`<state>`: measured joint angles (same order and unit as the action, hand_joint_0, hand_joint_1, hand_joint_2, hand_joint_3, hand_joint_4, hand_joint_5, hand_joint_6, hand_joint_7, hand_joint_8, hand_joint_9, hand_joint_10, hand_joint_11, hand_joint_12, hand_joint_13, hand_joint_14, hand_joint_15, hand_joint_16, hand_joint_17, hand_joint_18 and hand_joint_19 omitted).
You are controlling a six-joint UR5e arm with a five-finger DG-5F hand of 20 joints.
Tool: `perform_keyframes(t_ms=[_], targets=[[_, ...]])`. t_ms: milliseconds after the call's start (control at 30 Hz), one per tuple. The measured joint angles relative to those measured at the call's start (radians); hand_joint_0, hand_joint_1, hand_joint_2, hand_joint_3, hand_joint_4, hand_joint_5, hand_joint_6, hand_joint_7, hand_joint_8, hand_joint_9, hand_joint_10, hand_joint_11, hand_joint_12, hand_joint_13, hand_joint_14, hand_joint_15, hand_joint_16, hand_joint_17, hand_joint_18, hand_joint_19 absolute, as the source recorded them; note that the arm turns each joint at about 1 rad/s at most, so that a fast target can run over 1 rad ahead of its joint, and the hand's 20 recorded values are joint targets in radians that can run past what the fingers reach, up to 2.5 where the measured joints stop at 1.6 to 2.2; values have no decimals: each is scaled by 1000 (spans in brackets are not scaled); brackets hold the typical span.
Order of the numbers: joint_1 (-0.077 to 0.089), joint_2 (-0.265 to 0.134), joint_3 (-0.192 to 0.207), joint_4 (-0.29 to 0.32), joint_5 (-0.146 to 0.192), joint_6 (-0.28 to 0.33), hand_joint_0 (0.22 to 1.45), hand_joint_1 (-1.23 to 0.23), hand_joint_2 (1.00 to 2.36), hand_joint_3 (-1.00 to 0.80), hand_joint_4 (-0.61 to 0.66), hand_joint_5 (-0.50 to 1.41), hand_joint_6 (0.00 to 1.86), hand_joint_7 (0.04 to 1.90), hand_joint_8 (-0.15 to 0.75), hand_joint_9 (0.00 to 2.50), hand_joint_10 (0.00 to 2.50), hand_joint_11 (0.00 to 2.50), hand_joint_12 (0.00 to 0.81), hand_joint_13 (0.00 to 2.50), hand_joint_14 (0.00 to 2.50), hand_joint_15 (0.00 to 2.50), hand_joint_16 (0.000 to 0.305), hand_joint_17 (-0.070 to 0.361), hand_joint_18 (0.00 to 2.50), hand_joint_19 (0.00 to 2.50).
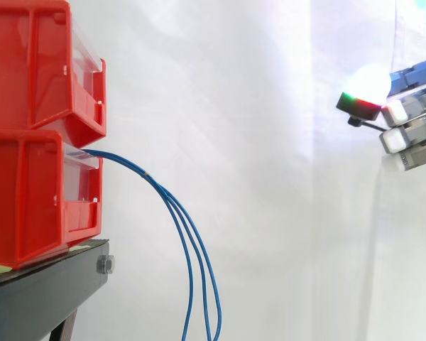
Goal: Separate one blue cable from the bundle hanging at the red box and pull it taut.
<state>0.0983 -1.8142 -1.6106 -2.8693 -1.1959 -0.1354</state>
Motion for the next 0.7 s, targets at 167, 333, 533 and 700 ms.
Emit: perform_keyframes(t_ms=[167,333,533,700], targets=[[4,-46,32,5,4,-2,522,-553,1000,-500,237,-191,503,974,326,749,16,761,399,689,18,535,41,91,402,282],[6,-107,95,-2,5,1,525,-562,1000,-500,236,-190,503,976,324,750,18,762,398,690,18,537,40,91,406,284],[7,-163,150,-18,5,10,528,-578,1000,-500,237,-189,503,977,323,754,19,766,399,701,20,533,40,90,419,291],[8,-193,163,10,22,-8,532,-584,1000,-500,234,-189,503,977,323,758,18,768,397,703,20,540,40,90,424,301]])
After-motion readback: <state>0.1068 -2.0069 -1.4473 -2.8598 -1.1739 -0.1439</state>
